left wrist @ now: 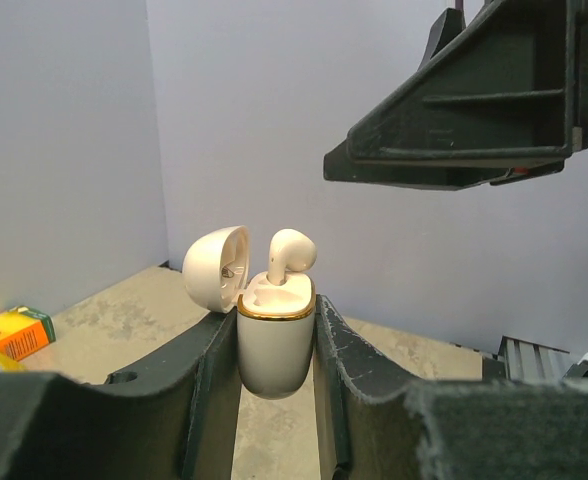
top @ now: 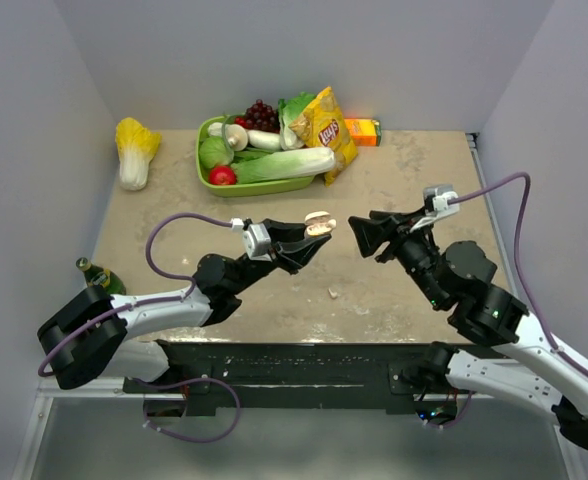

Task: Insert the wireless bluetooth earbuds into the charging case
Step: Place the earbud in the charging case.

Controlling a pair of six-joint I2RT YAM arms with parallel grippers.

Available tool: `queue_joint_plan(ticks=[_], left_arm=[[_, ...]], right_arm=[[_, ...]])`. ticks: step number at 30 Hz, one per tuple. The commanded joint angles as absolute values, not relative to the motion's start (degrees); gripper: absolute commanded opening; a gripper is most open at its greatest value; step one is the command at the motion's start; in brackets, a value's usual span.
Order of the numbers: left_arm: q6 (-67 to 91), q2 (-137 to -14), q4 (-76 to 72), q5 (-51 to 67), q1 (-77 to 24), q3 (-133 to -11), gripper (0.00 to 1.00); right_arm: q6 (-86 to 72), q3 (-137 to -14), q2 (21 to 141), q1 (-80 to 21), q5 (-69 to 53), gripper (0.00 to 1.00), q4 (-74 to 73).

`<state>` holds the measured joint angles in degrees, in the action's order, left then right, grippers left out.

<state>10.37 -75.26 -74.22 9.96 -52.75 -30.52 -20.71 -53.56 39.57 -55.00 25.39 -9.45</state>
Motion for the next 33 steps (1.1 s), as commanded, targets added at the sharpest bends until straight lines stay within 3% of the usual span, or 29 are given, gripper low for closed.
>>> queue_joint_plan(ticks=[1, 33], left_arm=[[9.67, -73.65, -108.72, 10.28, -52.47, -30.67, 0.0], [10.81, -75.06, -108.72, 10.99, -52.47, -31.55, 0.0]], right_arm=[[-21.0, -55.2, 42.1, -55.11, 27.77, 0.56, -11.34], [-21.01, -57.92, 46.49, -55.2, 18.73, 0.54, -8.0]])
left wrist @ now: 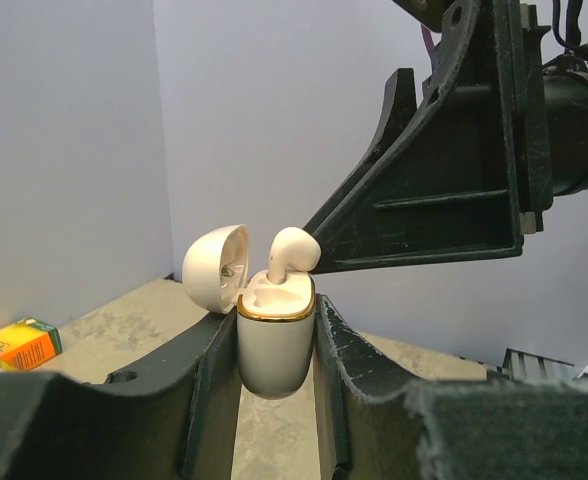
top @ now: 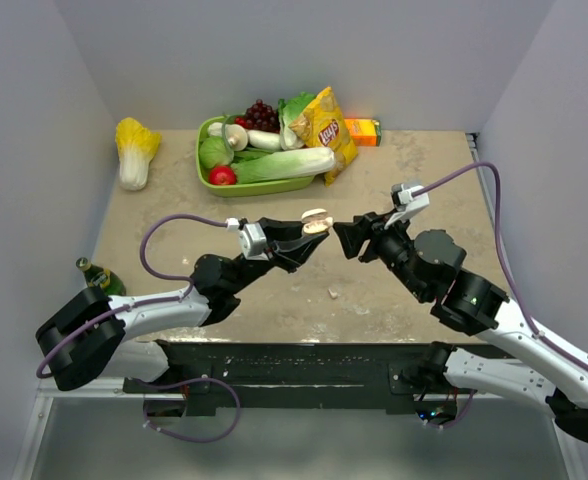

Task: Insert the wireless bluetooth earbuds into the charging case
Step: Place the earbud in the charging case.

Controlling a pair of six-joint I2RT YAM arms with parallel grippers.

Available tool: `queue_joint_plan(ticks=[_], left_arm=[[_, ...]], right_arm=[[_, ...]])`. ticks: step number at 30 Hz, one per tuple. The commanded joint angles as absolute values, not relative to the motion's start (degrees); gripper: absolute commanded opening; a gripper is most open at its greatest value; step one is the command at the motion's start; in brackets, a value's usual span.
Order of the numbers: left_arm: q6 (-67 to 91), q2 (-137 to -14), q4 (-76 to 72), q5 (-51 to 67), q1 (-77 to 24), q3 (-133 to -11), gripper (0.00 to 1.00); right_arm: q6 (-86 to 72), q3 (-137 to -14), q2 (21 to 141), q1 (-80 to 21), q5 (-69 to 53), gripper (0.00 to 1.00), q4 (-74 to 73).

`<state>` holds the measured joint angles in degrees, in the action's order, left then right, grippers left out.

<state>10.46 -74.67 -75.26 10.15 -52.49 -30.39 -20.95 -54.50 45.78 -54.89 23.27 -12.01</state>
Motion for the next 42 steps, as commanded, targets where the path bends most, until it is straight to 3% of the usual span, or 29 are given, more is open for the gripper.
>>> queue_joint_plan(ticks=[1, 25, 42], left_arm=[[10.72, -75.15, -108.63, 10.99, -52.47, -31.73, 0.0], [9.58, -73.3, -108.63, 9.93, -52.47, -30.41, 0.0], [10.2, -72.95, -108.63, 10.72, -52.47, -30.15, 0.0]], right_arm=[[-21.09, -58.01, 46.67, -55.28, 18.55, 0.54, -7.91], [-19.68, -56.35, 42.27, -56.78, 25.75, 0.53, -11.6], [-20.65, -55.37, 46.32, -56.78, 23.03, 0.52, -9.49]])
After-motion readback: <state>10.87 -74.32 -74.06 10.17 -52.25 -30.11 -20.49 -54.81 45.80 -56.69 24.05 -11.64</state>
